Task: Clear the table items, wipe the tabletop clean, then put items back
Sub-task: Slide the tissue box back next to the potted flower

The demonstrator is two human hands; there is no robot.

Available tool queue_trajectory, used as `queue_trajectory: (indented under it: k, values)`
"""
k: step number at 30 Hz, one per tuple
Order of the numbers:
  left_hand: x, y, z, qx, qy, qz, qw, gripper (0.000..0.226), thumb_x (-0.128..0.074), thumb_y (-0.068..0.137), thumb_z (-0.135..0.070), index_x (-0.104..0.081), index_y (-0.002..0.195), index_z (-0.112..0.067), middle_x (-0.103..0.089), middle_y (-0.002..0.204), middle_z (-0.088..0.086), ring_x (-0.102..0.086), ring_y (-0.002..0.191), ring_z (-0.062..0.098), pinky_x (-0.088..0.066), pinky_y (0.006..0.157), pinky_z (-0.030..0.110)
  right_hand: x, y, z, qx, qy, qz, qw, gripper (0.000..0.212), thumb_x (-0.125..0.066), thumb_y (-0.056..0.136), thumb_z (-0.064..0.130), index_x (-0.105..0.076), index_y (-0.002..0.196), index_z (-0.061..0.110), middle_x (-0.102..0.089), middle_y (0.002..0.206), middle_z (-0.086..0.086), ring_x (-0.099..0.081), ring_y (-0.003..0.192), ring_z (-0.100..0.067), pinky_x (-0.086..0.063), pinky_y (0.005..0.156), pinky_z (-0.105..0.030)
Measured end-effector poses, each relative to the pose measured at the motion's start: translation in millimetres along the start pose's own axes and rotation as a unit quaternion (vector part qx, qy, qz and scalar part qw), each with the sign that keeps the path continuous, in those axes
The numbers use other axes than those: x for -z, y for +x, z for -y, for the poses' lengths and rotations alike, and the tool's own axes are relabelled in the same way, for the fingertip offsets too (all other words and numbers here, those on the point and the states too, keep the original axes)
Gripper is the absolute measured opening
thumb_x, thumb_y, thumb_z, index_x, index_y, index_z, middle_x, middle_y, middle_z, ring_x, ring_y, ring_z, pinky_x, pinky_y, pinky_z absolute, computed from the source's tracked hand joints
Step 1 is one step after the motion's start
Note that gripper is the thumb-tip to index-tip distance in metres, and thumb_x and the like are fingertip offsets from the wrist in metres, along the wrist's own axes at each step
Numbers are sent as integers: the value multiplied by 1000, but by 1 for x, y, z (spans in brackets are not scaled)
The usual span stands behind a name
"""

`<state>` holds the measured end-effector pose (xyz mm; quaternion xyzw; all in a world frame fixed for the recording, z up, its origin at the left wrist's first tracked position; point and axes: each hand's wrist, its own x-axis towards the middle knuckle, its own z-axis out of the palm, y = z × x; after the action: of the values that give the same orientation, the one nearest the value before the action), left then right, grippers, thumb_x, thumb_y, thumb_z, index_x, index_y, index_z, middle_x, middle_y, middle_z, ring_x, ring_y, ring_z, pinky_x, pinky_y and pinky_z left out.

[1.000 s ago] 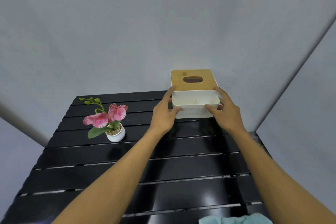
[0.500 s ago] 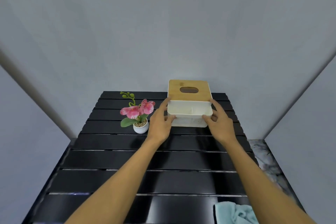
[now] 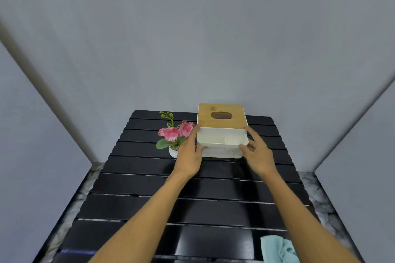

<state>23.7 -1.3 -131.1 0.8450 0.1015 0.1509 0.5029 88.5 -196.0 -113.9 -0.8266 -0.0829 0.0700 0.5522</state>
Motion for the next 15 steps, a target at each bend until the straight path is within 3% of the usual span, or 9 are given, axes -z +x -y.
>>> queue_trajectory:
  k: [4,8,15]
  values:
    - [3,-4,0,11,-11,-8,1000,61,-49,94,-5,-30,143,-35,-55,117,-6,-58,100,18,-47,90,29,-1,-1,-1,-10,4,5,1000,59,-59,90,14,-39,139,41,-65,125,0,-61,111,-15,-49,98,-36]
    - [3,-6,-1,11,-19,-11,1000,60,-48,94,-4,-30,144,-33,-54,115,-6,-59,99,17,-47,86,23,-1,1,-3,-14,12,12,1000,60,-59,90,13,-40,136,46,-65,123,1,-62,108,-14,-50,96,-38]
    - [3,-7,0,17,-18,-9,1000,60,-48,94,-5,-30,143,-35,-53,119,-5,-59,103,17,-49,91,30,-1,1,-4,-25,23,13,999,60,-58,90,12,-40,136,46,-63,127,0,-61,112,-17,-51,95,-42]
